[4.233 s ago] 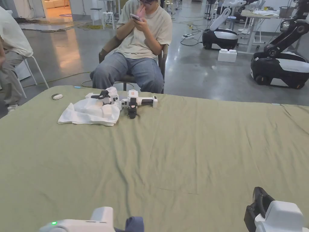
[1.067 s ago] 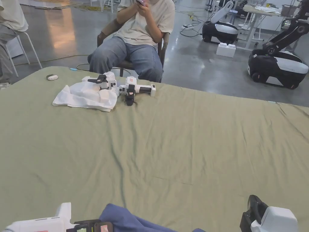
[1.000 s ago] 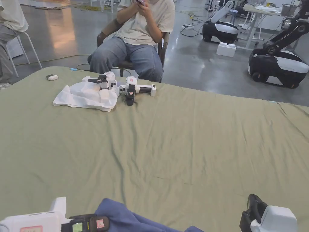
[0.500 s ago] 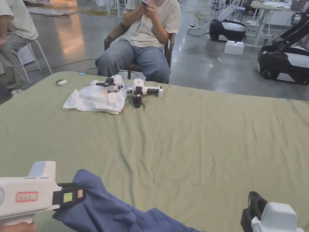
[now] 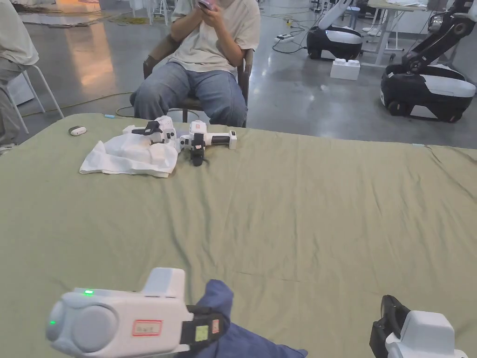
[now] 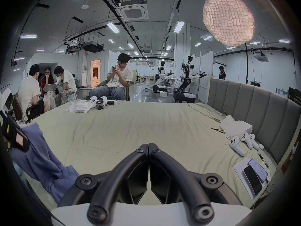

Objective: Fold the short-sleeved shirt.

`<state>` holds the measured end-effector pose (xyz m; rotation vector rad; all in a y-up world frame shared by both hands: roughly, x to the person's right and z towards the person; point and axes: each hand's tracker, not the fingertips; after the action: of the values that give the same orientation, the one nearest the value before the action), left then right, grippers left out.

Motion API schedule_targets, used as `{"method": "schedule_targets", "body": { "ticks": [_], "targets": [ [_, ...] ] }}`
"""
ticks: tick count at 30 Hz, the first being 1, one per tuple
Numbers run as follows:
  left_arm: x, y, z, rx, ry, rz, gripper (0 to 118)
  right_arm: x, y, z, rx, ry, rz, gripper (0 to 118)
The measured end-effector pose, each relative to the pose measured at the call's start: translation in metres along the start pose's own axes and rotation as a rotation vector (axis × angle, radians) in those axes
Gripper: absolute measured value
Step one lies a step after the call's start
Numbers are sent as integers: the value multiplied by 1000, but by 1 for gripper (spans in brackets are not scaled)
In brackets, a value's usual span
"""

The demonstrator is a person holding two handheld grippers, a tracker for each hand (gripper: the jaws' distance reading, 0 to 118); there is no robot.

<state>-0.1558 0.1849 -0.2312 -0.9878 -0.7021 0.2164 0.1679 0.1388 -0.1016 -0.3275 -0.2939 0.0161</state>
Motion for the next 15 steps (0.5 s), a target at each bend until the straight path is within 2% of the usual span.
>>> {"method": "schedule_targets", "body": {
  "ticks": [6, 12, 14, 15],
  "targets": [
    [46, -36, -88, -145, 36, -107, 7, 7, -2, 3, -3, -19, -11, 0],
    [57, -62, -145, -175, 103, -66, 8, 12, -5, 7, -8, -31, -18, 0],
    [56, -64, -148, -167, 99, -46, 12, 12, -6, 7, -11, -33, -19, 0],
    [53, -65, -148, -161, 87, -18, 19, 13, -6, 7, -12, -32, -21, 0]
  ]
}}
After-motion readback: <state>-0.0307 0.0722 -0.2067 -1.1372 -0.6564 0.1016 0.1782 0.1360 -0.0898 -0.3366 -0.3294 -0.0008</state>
